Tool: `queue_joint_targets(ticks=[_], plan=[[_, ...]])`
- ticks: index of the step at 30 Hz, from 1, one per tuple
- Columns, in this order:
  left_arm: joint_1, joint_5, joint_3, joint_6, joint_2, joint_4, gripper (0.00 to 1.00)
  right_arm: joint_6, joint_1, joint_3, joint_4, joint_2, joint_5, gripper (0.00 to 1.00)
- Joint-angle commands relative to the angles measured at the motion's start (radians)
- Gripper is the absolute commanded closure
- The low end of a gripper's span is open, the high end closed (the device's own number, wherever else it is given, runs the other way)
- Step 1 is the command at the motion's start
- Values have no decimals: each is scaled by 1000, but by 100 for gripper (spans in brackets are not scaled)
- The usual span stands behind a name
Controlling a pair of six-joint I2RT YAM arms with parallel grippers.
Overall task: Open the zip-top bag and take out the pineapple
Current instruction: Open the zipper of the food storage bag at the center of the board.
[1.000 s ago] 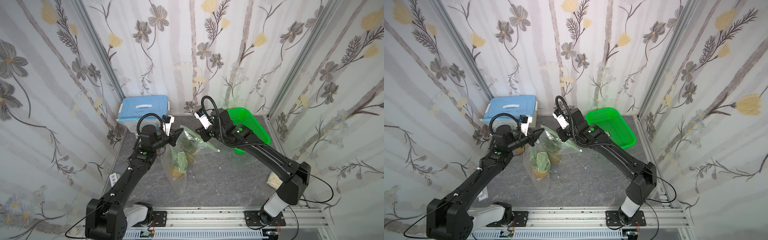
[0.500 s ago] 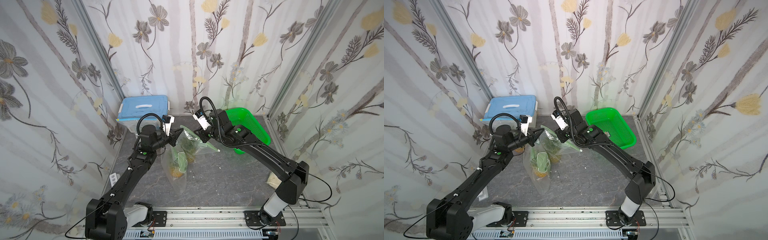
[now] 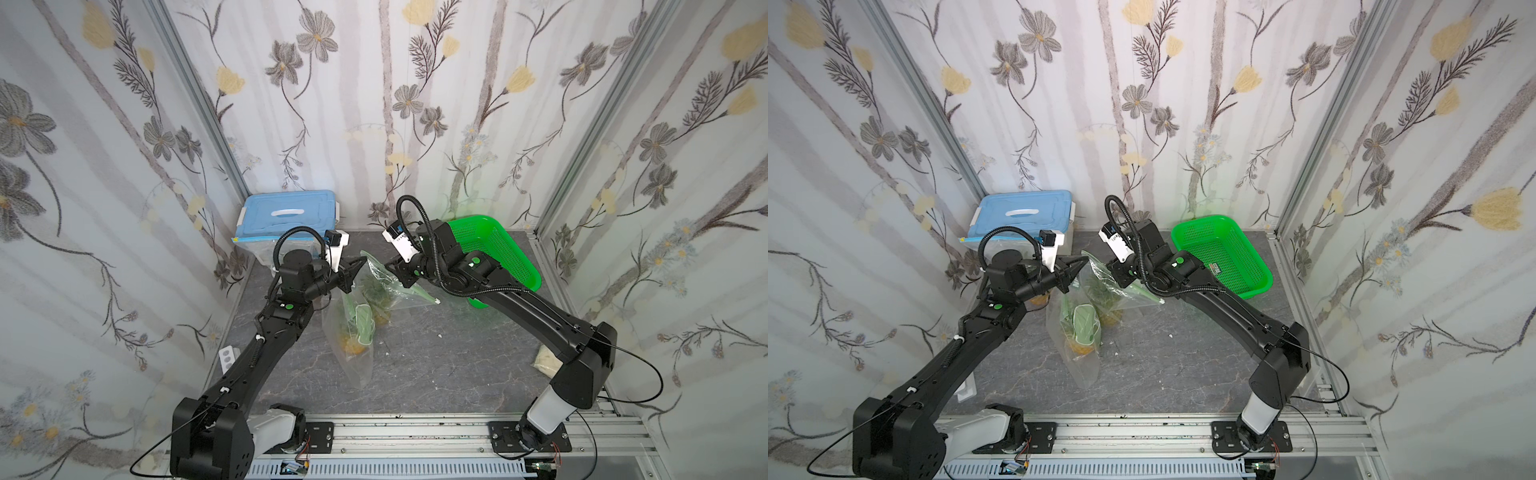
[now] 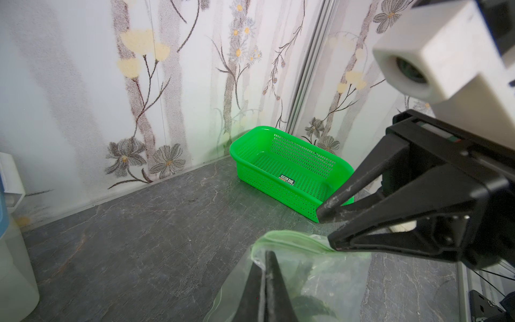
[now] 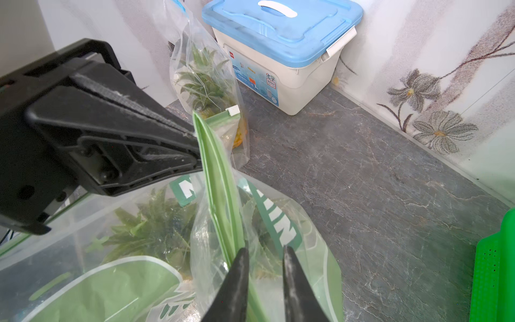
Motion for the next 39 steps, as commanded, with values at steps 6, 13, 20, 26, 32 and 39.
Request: queue_joint_targets(ticks=[6,13,20,26,32,39], plan=[[0,8,3,14,-3,53,100,-10,2,4,28,4,-4,76],[0,5,4,13,4,56,100,-8,34,0,21,-3,1,76],[-1,7,3,11,1,57,100,-9,40,-3,19,1,7,75],[0,7,-12,19,-17,53,100,-6,39,-5,36,0,30,75],[-1,5,-20,12,-22,55,100,-13,36,3,35,8,22,78],[-1,-1,-18,-17,-31,60,98,-20,33,3,35,14,18,100]])
